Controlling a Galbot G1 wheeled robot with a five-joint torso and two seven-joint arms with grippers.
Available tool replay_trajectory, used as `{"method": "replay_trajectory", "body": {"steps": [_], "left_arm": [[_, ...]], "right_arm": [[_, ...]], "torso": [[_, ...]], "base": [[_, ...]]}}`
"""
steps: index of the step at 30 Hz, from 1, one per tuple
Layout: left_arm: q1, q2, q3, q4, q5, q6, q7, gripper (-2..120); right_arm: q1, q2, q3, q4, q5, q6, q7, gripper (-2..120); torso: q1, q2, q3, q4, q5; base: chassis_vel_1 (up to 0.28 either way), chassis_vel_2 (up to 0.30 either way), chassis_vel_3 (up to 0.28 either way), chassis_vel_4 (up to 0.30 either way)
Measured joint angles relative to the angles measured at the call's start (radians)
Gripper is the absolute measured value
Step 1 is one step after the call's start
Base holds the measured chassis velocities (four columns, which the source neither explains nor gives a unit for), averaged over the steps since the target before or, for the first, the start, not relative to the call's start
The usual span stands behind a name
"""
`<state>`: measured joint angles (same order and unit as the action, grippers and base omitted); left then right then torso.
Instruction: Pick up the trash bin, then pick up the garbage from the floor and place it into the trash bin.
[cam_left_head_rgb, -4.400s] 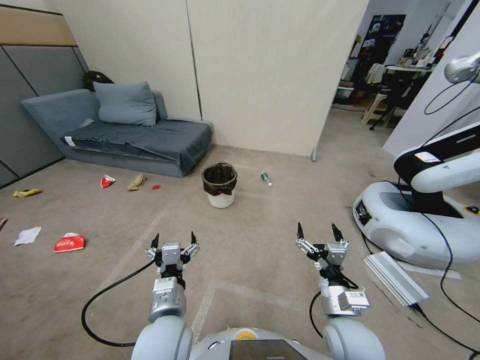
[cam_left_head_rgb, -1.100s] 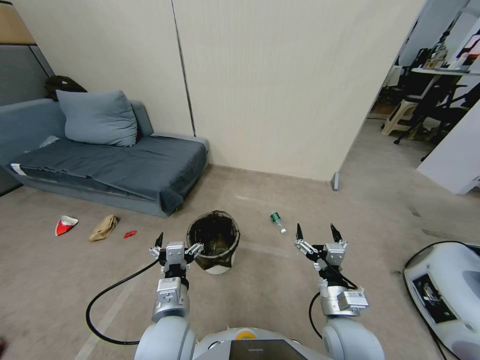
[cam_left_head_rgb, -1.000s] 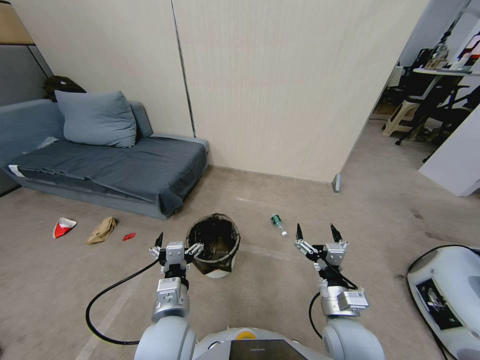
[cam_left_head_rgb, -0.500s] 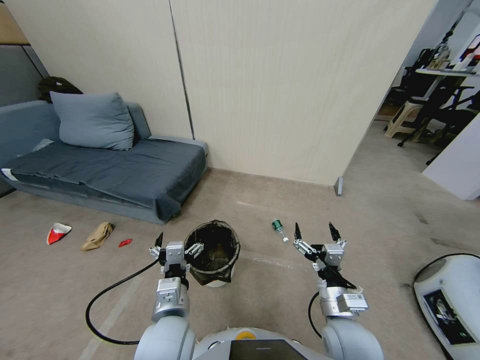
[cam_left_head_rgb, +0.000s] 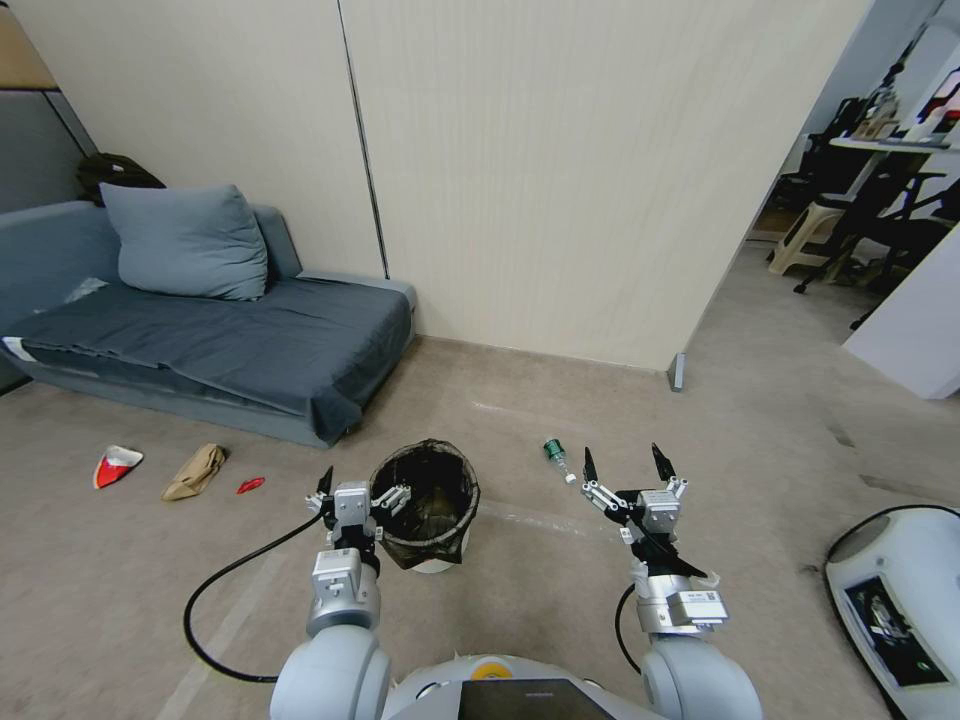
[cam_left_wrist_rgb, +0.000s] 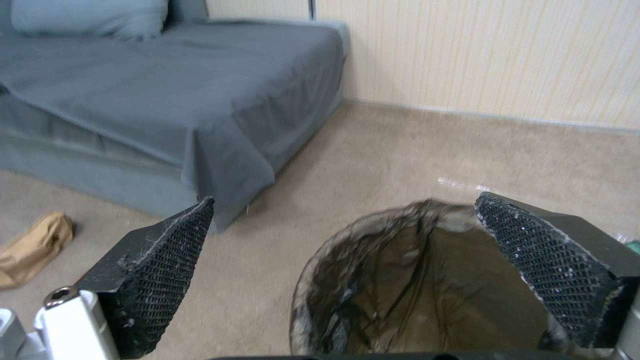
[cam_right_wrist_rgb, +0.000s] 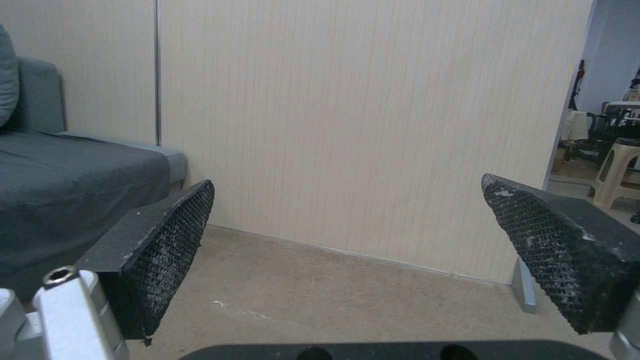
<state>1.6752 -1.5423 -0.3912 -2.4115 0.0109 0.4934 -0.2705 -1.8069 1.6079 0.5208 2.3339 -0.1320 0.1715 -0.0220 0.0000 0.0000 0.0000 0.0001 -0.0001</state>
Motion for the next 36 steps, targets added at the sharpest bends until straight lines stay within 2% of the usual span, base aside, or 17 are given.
{"method": "replay_trajectory", "body": {"steps": [7,15,36], "left_arm": [[-0.069,0.027,-0.026,0.058,-0.091,0.068,-0.024,100],[-0.124,0.044,-0.041,0.124,-0.158,0.103,-0.055,100],[-0.166,0.036,-0.055,0.284,-0.143,0.083,-0.077,99]], "right_arm": [[0.001,0.0,0.001,-0.002,0.0,-0.001,-0.004,100],[0.001,0.0,0.004,-0.01,-0.001,-0.001,-0.008,100],[0.001,0.0,0.008,-0.018,-0.002,0.009,-0.014,100]], "torso": [[0.0,0.0,0.0,-0.0001,0.0],[0.0,0.0,0.0,-0.0001,0.0001],[0.0,0.0,0.0,-0.0002,0.0001]], "base": [[0.0,0.0,0.0,0.0],[0.0,0.0,0.0,0.0],[0.0,0.0,0.0,0.0]]}}
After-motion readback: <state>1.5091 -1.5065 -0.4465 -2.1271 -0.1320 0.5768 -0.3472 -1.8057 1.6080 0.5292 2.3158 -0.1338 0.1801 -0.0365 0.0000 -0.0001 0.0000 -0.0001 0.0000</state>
